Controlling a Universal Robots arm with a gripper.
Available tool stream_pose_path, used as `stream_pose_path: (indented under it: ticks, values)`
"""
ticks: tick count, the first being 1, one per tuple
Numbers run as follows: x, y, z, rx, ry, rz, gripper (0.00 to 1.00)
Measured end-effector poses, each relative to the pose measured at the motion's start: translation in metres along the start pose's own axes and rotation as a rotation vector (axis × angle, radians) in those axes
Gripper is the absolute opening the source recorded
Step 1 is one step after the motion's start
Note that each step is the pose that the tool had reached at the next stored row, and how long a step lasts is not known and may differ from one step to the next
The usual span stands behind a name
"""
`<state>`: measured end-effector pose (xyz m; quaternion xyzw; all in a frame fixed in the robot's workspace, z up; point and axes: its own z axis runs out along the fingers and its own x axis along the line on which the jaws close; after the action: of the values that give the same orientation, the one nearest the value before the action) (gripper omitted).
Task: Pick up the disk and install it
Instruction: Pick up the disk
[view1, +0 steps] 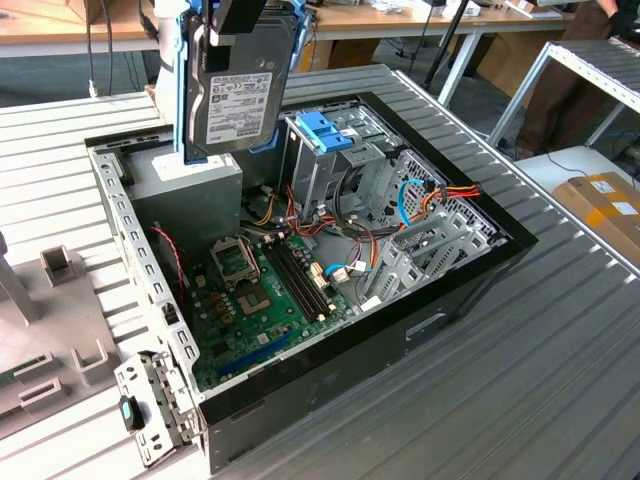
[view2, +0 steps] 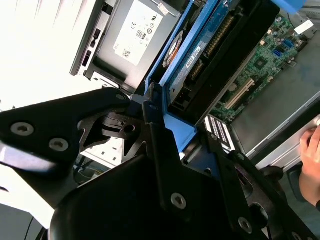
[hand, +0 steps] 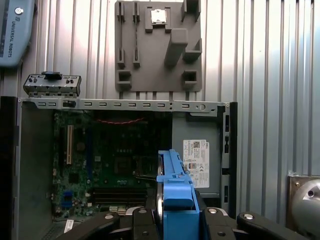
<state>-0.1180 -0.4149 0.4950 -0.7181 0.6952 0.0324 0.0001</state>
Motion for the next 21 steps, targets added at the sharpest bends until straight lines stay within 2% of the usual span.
stream_pose_path:
  ticks: [6, 8, 14, 21]
  values:
    - [0.0003, -0.0063, 0.0001, -0.0001, 0.0003, 0.0, 0.37]
    - [0.0038, -0.0079, 0.0, 0.0, 0.0002, 0.0, 0.37]
    - [0.0086, -0.01, 0.0002, -0.0001, 0.0004, 0.0, 0.37]
    - [0.0191, -0.0168, 0.0011, 0.0001, 0.0001, 0.0, 0.37]
